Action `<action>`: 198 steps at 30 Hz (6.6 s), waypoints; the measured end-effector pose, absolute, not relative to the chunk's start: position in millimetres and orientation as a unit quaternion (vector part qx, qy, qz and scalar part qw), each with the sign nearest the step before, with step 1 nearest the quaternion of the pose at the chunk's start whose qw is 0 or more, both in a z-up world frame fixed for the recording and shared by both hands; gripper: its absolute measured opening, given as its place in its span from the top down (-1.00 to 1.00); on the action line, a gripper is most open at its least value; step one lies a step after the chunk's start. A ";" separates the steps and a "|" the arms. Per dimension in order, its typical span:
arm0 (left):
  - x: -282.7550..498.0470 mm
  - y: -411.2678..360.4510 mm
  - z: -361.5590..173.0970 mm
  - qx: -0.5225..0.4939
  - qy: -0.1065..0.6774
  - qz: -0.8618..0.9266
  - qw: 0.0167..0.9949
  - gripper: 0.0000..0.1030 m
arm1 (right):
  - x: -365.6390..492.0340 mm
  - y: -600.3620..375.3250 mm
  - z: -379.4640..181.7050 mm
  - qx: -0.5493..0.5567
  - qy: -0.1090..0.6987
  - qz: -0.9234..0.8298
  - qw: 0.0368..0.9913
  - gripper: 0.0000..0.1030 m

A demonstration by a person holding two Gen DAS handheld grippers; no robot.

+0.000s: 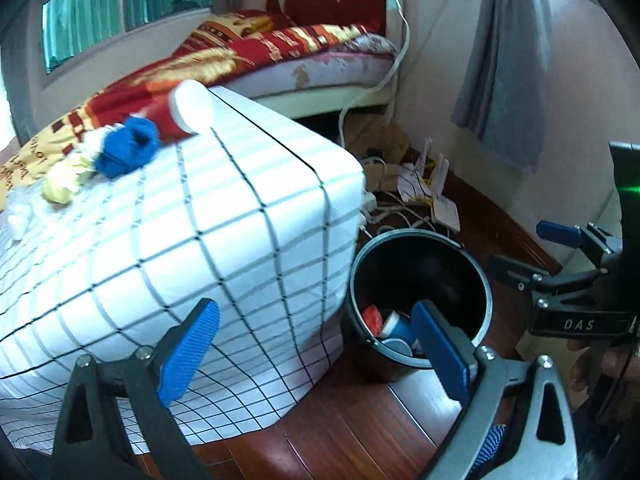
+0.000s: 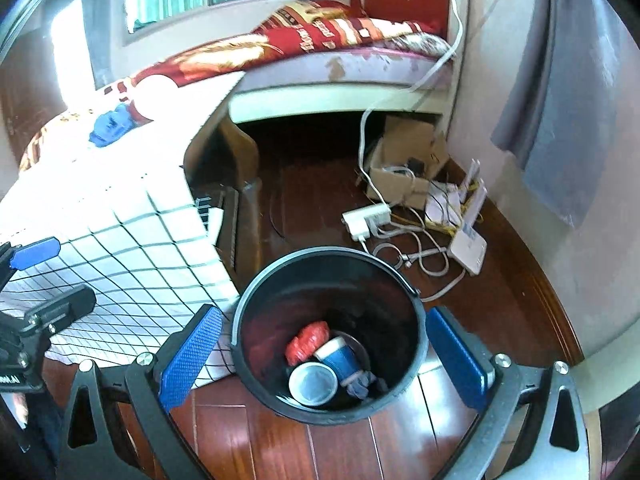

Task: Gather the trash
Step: 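Move both open tools back toward the table, then grasp the yellow cloth with the left tool while the right tool grasps the red-and-white cup, then carry the yellow cloth and red-and-white cup over the black bucket with both tools, then open both tools to drop the cloth and cup into the bucket, then move both open tools back toward the table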

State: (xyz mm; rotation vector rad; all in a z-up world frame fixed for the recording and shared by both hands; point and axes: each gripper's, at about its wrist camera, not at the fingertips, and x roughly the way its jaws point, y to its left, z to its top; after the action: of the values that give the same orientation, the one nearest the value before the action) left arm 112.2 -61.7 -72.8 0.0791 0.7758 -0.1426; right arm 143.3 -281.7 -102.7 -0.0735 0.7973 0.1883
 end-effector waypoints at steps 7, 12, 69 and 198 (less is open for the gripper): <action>105.4 -26.0 -48.4 0.016 0.351 -0.035 0.935 -0.90 | 140.7 -245.6 -74.0 -0.046 0.354 0.128 0.925 -1.00; 101.7 13.6 -38.1 -0.012 0.336 0.003 0.942 -0.90 | 147.4 -207.1 -48.8 -0.041 0.325 0.178 0.928 -1.00; 248.4 191.2 -50.7 -0.118 0.338 0.063 0.931 0.25 | 352.2 -20.3 -40.2 -0.056 0.351 0.278 0.892 0.94; 173.5 -126.2 -173.4 0.039 0.480 -0.168 0.860 -0.85 | 175.3 -332.9 -205.4 -0.091 0.521 0.085 0.844 -0.91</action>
State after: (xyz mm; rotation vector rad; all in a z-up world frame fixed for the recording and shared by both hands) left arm 173.5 -126.2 -173.4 0.0827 1.0076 -0.3522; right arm 175.3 -332.9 -205.4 -0.1927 1.1006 0.1797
